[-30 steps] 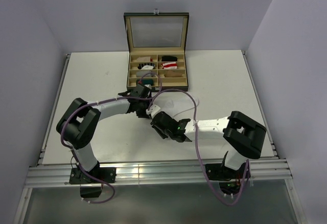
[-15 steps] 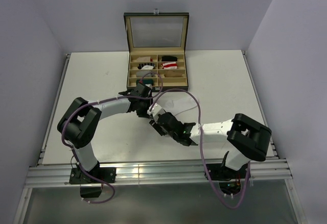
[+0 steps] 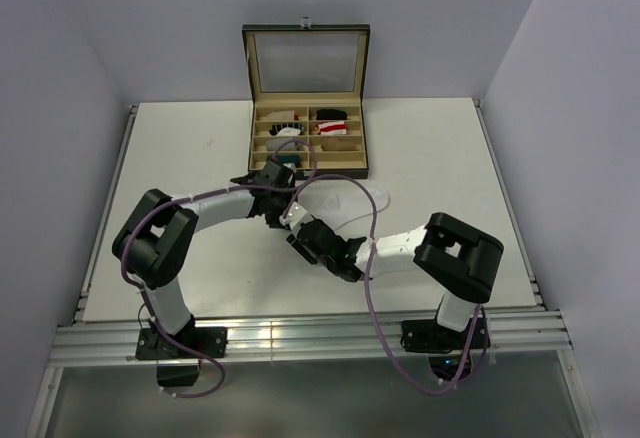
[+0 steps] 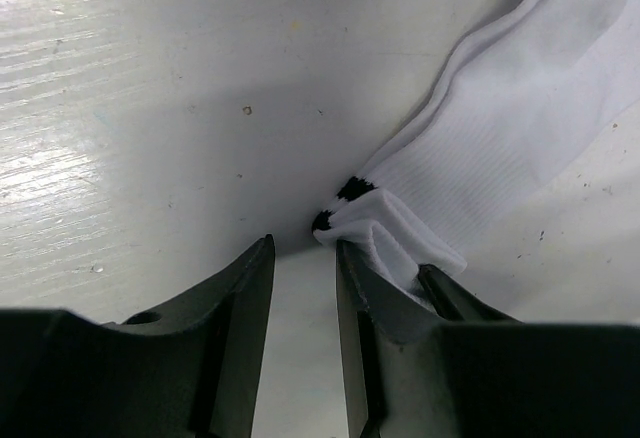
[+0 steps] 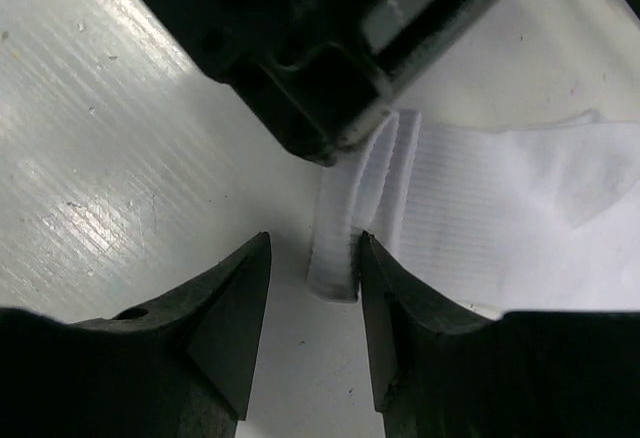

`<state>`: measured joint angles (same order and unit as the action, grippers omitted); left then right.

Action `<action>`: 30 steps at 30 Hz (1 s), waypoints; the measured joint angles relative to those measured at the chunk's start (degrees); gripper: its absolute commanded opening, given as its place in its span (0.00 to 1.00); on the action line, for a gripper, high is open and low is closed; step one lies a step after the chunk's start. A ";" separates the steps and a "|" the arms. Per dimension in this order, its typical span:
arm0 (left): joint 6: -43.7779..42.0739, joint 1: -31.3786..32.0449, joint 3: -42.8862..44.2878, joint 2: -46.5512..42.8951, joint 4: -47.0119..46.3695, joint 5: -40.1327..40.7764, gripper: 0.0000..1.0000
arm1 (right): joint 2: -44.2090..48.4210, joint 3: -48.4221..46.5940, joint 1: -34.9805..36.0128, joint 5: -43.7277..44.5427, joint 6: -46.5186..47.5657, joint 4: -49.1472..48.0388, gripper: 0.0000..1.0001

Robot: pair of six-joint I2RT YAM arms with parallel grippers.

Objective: Roll the socks
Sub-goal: Roll the sock at the center of the board.

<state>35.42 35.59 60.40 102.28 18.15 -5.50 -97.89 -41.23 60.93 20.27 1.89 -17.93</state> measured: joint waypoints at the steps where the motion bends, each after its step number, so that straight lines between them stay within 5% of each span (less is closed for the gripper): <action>1: -0.13 -0.17 0.04 0.00 0.20 -0.11 0.38 | -0.07 -0.04 -0.15 0.00 -0.59 0.20 0.45; 12: -0.72 -1.88 0.26 0.00 1.20 -0.96 0.38 | -1.44 -2.34 -5.57 -3.98 -5.20 1.42 0.01; 21: 0.20 -2.93 0.35 -0.48 1.70 -1.38 0.44 | -0.46 -3.80 -11.56 -17.27 -6.78 4.87 0.00; 30: 8.26 -3.65 -6.60 -11.43 -2.16 -0.92 0.59 | -1.05 -5.51 -22.75 -44.28 -14.23 10.93 0.00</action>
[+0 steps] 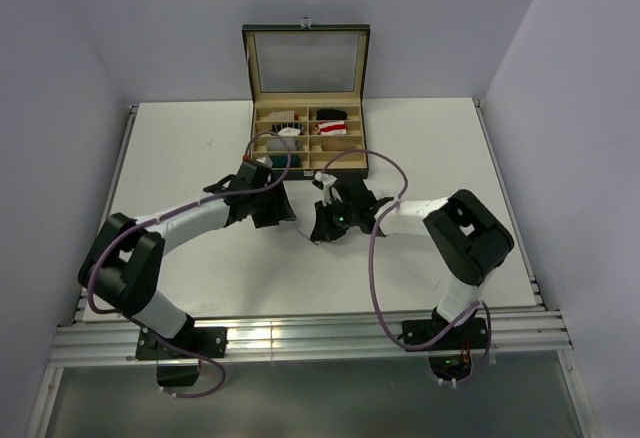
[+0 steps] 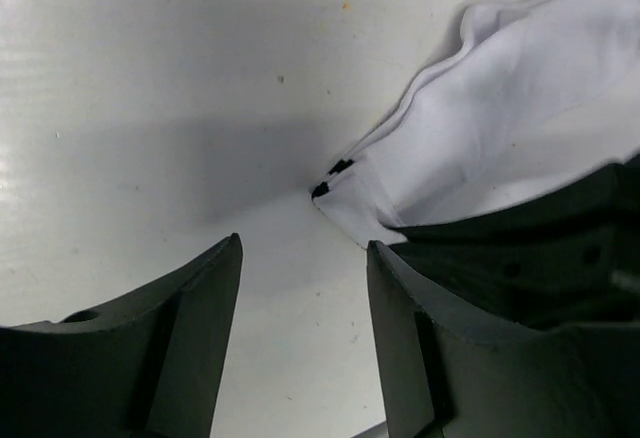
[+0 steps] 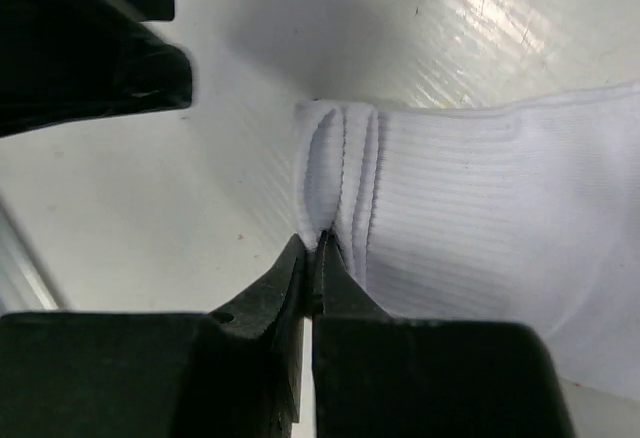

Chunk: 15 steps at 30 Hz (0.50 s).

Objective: Roll the socks
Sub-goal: Roll the sock at the center of the board.

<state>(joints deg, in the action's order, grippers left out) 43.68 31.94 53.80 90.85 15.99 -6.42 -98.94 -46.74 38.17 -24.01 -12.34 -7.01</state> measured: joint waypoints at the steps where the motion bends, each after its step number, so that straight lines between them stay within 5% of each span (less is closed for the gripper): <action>1: 1.11 0.00 -1.20 -1.14 -0.83 -0.04 0.60 | -0.63 0.02 -1.33 -2.99 -1.55 -0.31 0.00; 7: 8.61 0.04 -8.22 -3.28 -6.54 -2.16 0.57 | -5.27 1.84 -7.76 -17.38 -12.79 -6.97 0.00; 15: 16.06 2.03 -10.43 -2.58 -11.58 -3.85 0.56 | -8.98 5.44 -11.98 -25.73 -23.96 -16.11 0.00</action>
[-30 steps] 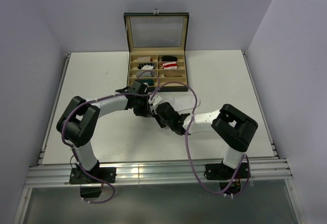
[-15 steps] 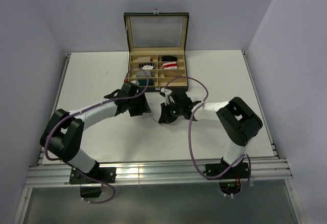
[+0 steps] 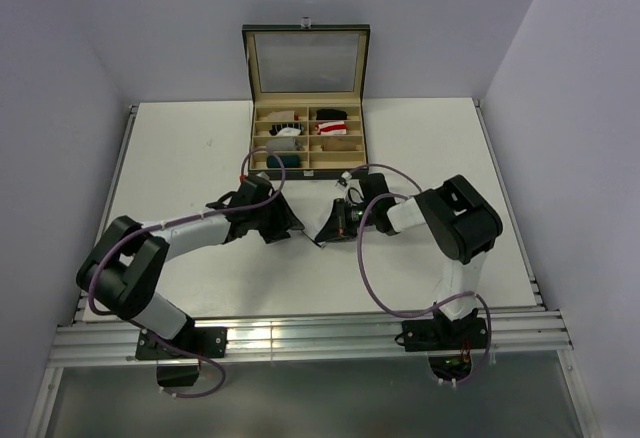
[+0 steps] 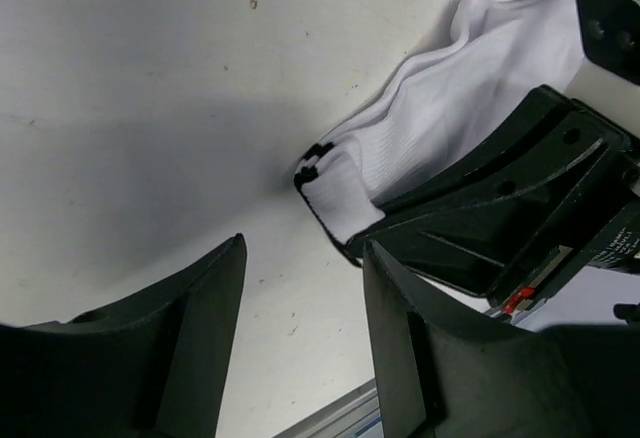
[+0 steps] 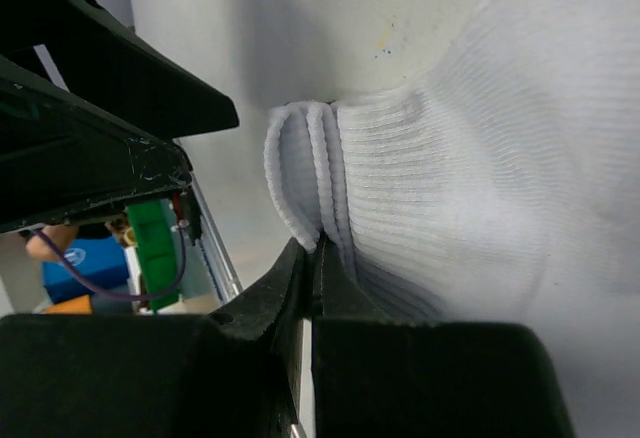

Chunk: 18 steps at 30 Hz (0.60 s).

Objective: Roll the socks
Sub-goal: Roll the sock at the center of the board.

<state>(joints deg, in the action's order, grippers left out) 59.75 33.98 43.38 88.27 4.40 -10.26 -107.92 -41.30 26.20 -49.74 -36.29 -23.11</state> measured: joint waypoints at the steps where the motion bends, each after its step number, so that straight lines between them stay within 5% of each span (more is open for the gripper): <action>1: 0.74 0.20 0.00 0.44 -0.76 -0.04 0.55 | -0.33 0.09 -0.24 -0.61 -0.61 -0.52 0.00; 12: 3.58 1.81 3.61 8.63 -3.80 0.04 0.47 | -1.77 0.50 -1.11 -2.58 -3.50 -3.32 0.00; 18: 4.35 2.38 5.44 11.41 -4.96 -0.26 0.34 | -1.68 0.50 -1.14 -2.40 -3.34 -3.08 0.02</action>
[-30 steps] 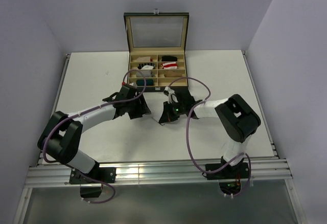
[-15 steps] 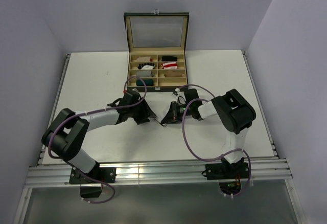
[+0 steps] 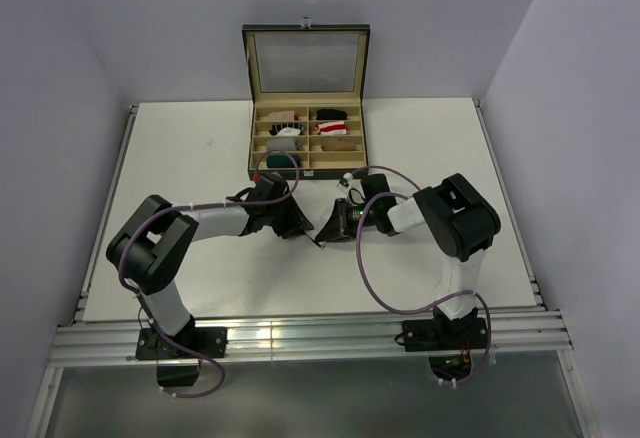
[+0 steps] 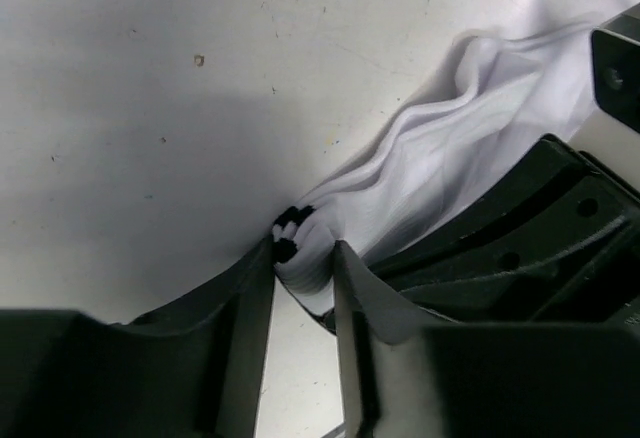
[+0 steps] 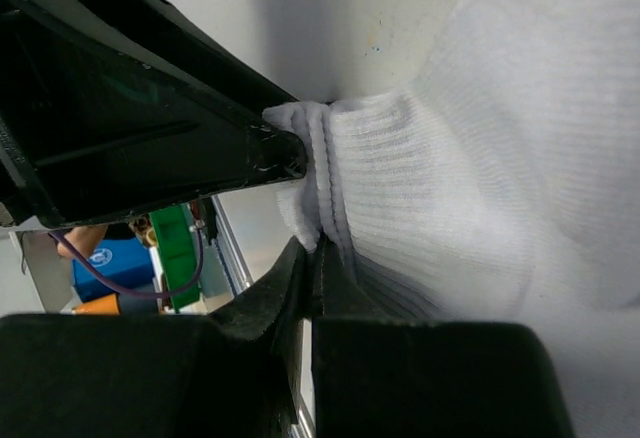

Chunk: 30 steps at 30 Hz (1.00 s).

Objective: Roll the socks
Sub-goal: Roll the sock at the center of the board.

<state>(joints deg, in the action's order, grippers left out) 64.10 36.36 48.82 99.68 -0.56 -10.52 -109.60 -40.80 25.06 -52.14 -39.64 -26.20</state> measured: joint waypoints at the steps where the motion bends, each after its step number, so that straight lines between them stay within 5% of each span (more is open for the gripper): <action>1: 0.04 0.09 0.17 0.17 -0.02 0.00 0.31 | 0.22 0.02 0.00 0.17 0.11 0.28 0.03; 3: 0.09 0.28 0.35 0.52 0.04 0.07 0.15 | 0.92 0.13 0.02 0.76 0.61 1.22 0.10; 6: -0.17 0.72 0.61 0.68 0.42 0.20 0.05 | 2.86 0.44 0.11 2.47 2.19 3.52 0.24; 12: -2.08 1.53 2.69 0.68 3.89 2.08 0.02 | 12.68 0.76 2.60 11.96 8.57 11.89 0.42; 21: -9.92 1.62 12.17 3.96 15.06 4.90 0.02 | 31.01 1.64 19.23 43.32 22.34 16.76 0.44; 30: -13.92 1.62 15.87 6.05 19.80 4.44 0.03 | 26.58 2.84 31.43 64.89 31.58 16.26 0.45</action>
<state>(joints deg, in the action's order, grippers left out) 50.17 37.98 64.69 105.73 19.25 -6.09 -83.02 -37.95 56.49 12.75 -8.05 -9.93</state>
